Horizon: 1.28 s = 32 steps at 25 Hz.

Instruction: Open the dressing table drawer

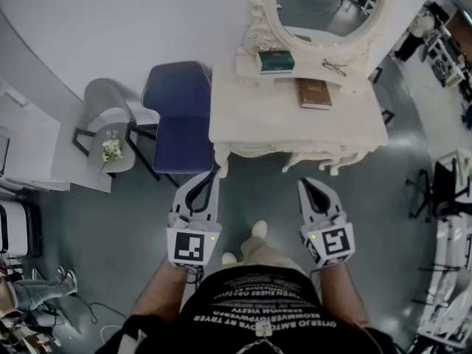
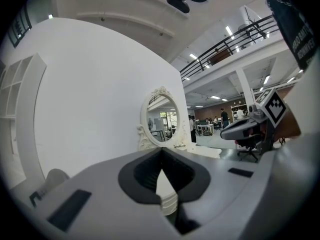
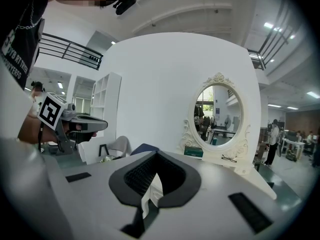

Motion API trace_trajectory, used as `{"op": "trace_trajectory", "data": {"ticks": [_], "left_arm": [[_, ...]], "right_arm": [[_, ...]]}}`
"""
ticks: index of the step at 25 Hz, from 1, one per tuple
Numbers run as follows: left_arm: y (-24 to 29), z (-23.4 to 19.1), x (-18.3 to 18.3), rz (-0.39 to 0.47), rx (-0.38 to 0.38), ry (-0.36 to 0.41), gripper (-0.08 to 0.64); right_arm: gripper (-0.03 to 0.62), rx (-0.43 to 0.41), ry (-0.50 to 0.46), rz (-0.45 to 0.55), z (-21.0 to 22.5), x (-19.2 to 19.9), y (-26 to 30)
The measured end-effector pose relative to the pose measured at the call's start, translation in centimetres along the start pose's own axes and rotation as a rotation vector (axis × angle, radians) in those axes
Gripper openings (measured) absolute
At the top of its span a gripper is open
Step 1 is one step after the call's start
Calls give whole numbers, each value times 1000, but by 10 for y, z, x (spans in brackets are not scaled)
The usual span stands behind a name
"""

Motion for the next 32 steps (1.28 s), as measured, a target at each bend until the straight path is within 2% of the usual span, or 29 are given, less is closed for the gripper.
{"op": "trace_trajectory", "data": {"ticks": [12,19,32], "left_arm": [[34,-4,-16,0,-32,25,3],[51,-4,-22,-14,-63,24,3],[96,4,-36,-35,-131,45,3]], "right_arm": [[2,-27,9,16,32,-15,25],[2,-68,-19,52,52,-24,39],[2,-135,22,69,101,-36,69]]}}
Point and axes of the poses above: the fingertips, and each gripper's own axes: y forward along the fingers, z to its right, x out of its underside, the point moved 4 cm from there along -y, backward along the fingers, and after that the axes turned 9 degrees about y, right-handed, at the moved point
